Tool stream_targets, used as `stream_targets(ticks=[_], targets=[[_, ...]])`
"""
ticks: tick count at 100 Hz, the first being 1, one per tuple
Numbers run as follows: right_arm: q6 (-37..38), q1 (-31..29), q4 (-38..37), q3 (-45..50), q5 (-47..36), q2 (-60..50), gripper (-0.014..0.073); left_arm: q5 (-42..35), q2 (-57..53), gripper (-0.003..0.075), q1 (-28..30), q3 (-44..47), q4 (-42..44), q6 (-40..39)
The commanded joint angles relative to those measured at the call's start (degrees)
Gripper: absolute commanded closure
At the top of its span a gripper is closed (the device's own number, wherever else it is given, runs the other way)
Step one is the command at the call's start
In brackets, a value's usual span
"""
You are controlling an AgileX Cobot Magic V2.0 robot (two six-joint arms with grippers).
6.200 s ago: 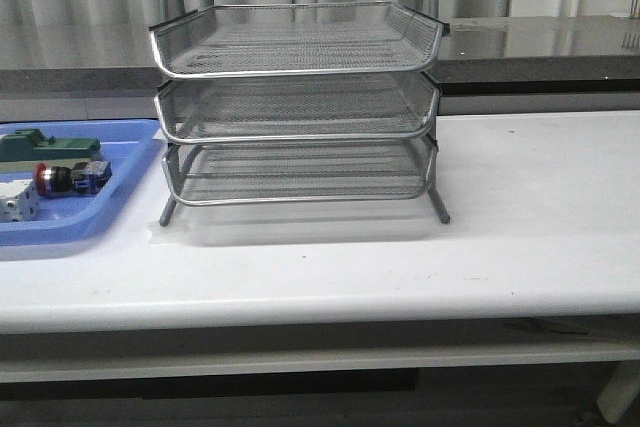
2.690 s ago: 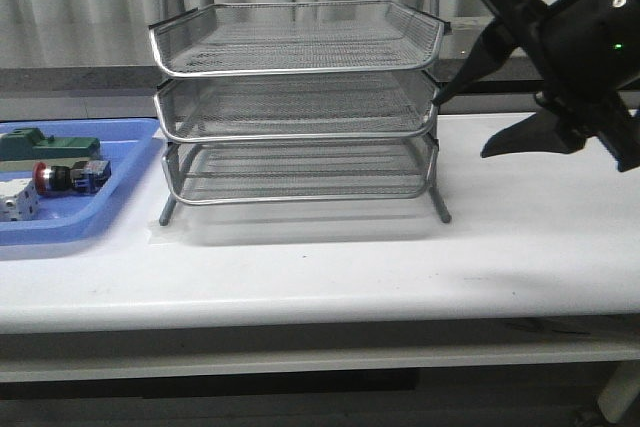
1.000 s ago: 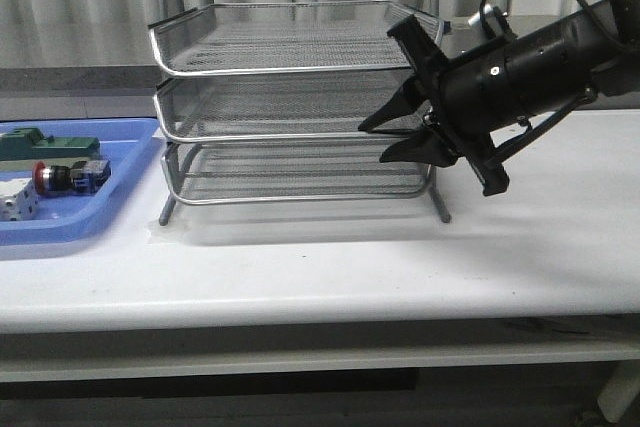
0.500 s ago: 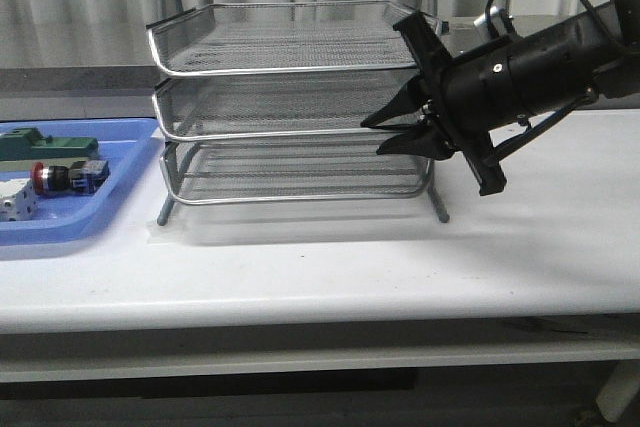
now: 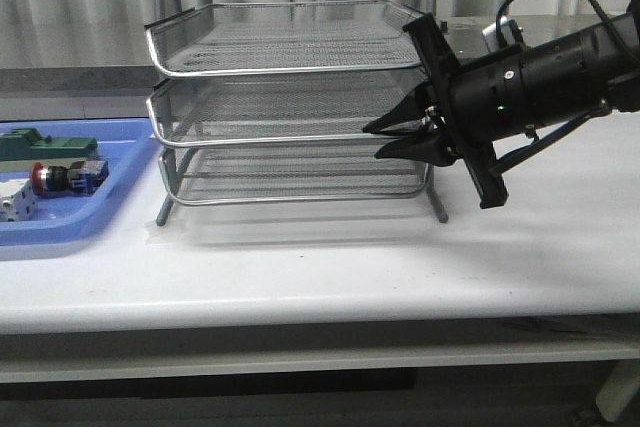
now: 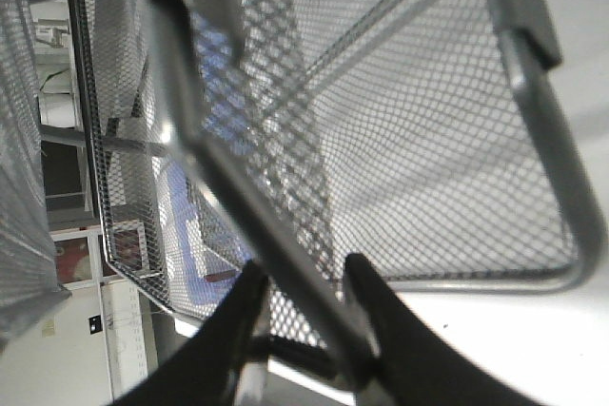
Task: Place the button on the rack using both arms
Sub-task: 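Reach the right gripper to the middle rack tier and grip its rim, then pull the middle tier outward with the right gripper, then release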
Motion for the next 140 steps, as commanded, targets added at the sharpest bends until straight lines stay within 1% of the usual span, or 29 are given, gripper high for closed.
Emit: stream_targets(ticks=[1,14,44,82,110,125,134,138,139,140], targets=[[-1.9,0.8,2.1,0.6,7.6,-3.3,0.0491,-4.2,-1.9,0.0741,0.2,3.2,-0.5,-0.7],[-1.9,0.8,0.5,2.6,9.5,-3.3,0.0491,-4.2,-1.9,0.0741,0.2,3.2,-0.5,-0.7],[-3.5,0.8,0.4,8.8,13.4,-3.4,0.0491,-4.2,-1.9,0.0741,0.2,3.2,-0.5,-0.7],[-8.0,0.8,0.4,18.7,12.9,-9.2,0.0491,-4.2,-1.9,0.0741,0.2,3.2,-0.5,-0.7],[-9.8,0.8,0.4,21.2,12.9,-10.4,0.0489,-4.2,-1.9,0.0741,0.2,3.2,-0.5,-0.7],[-11.4,0.8,0.5,21.2,13.7,-10.4,0.043,-4.2,-1.9,0.0741,0.2,3.2,-0.5,-0.7],[-11.9,0.8,0.6,21.2,14.4,-10.4,0.0351,-4.2,-1.9,0.0741,0.2,3.2,-0.5,-0.7],[-12.5,0.8,0.8,21.2,14.9,-10.4,0.0301,-4.2,-1.9,0.0741,0.2,3.2,-0.5,-0.7],[-12.5,0.8,0.8,21.2,15.0,-10.4,0.0301,-4.2,-1.9,0.0741,0.2,3.2,-0.5,-0.7],[-12.8,0.8,0.9,21.2,15.2,-10.4,0.028,-4.2,-1.9,0.0741,0.2,3.2,-0.5,-0.7]])
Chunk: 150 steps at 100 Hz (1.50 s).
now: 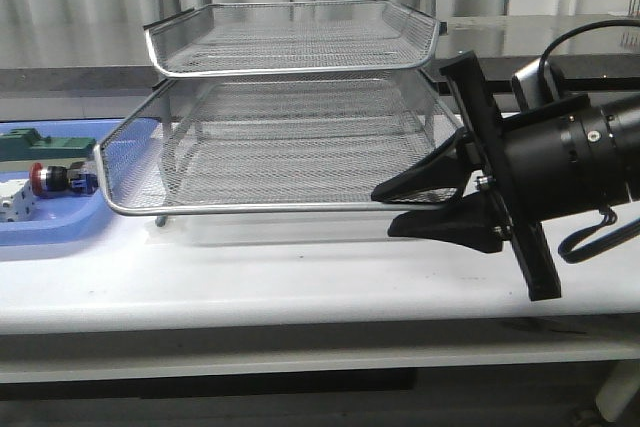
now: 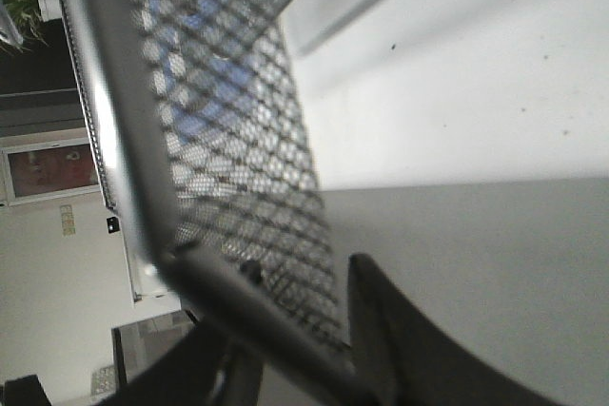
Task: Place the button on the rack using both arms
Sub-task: 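Pull the middle tier outward with the right gripper, then release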
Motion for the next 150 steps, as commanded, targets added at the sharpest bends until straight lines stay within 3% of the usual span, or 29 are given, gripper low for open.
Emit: stream_targets(ticks=[1,17,41,59,90,150], targets=[[-3.5,0.9,0.9,0.2,4.6,-2.0,0.0273,-4.2,-1.9,0.0741,0.2,3.2,-0.5,-0.7],[-4.0,0.9,1.8,0.2,5.7,-2.1,0.0169,-4.2,-1.9,0.0741,0.2,3.2,-0.5,-0.7],[-4.3,0.9,0.6,0.3,5.6,-4.3,0.0169,-4.2,-1.9,0.0741,0.2,3.2,-0.5,-0.7],[-2.2,0.9,-6.0,0.3,3.2,-8.0,0.0169,-4.2,-1.9,0.0741,0.2,3.2,-0.5,-0.7],[10.9,0.9,-24.9,0.3,-4.1,-18.1,0.0169,-4.2,-1.9,0.0741,0.2,3.2,-0.5,-0.7],[42.3,0.9,-74.8,-4.0,-10.9,-44.3,0.0169,-4.2,-1.9,0.0741,0.2,3.2,-0.5,-0.7]])
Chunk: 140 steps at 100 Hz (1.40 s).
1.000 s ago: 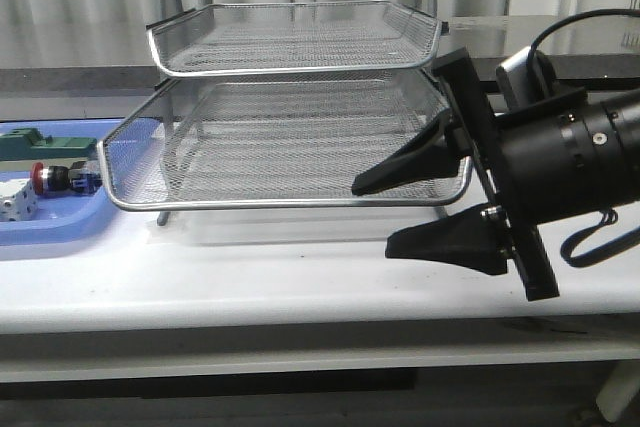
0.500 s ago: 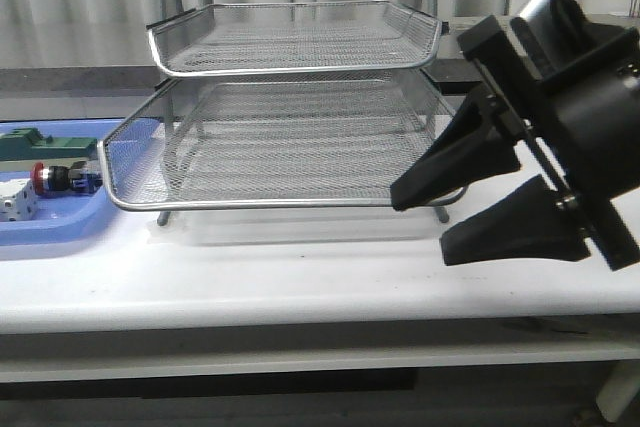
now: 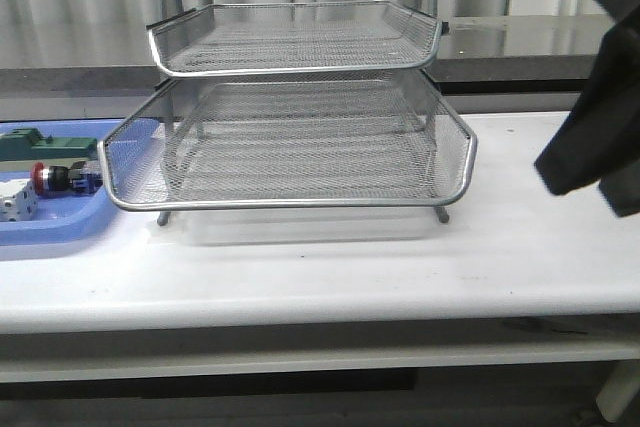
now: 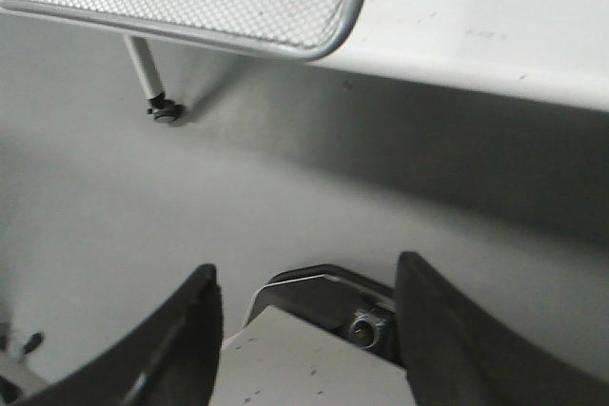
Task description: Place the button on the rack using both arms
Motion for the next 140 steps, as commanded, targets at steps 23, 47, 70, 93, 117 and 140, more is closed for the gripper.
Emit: stream_targets(ticks=[23,47,70,93,117,140], targets=[[13.9,-0.2,-22.2,-5.0,-0.1,-15.0,0.0169,-4.2,-1.9,0.0741,0.2,3.2,-0.5,-0.7],[24.9,-0.2,-38.3,-5.0,6.7,-26.1,0.0169,-4.2,-1.9,0.0741,0.2,3.2,-0.5,-0.7],[29.5,-0.2,-43.7,-5.0,10.7,-34.0,0.0172,-4.2,-1.9,0.0741,0.2,3.2,-0.5,-0.7],[29.5,-0.2,-43.7,-5.0,11.2,-37.4,0.0273,-4.2,-1.9,0.0741,0.2,3.2,-0.5,-0.7],[29.5,-0.2,-43.7,-5.0,12.1,-37.4,0.0437,-4.2,-1.9,0.0741,0.2,3.2,-0.5,-0.7],[29.5,-0.2,-43.7,-5.0,12.1,-37.4,0.0662,-4.2,-1.9,0.0741,0.2,3.2,-0.5,-0.7]])
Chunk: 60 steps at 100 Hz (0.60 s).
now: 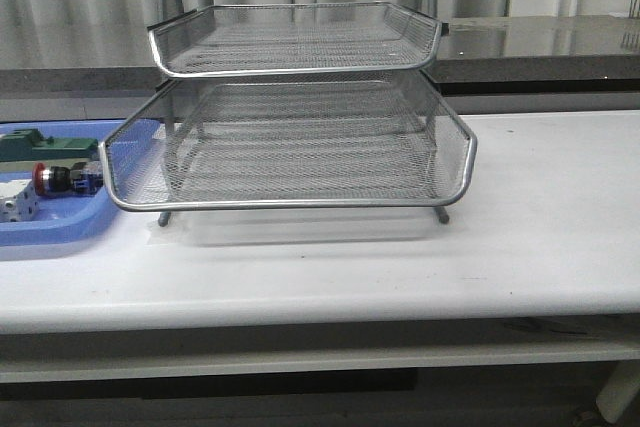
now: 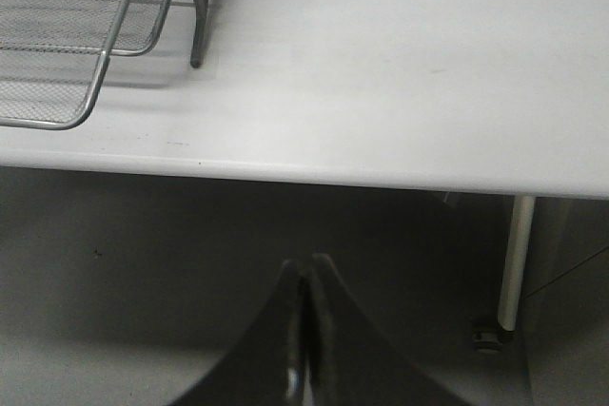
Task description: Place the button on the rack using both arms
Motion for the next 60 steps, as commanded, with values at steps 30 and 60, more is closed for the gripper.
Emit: stream_targets(ticks=[30,60], targets=[[-0.1,-0.2,-1.1,-1.9,-2.8,0.3,0.0664,-4.4,-1.9,0.0741,0.2,3.2,-0.5,-0.7],[-0.1,-0.2,-1.1,-1.9,-2.8,0.3,0.0664,-5.7,-1.9,0.0741,0.2,3.2,-0.5,-0.7]])
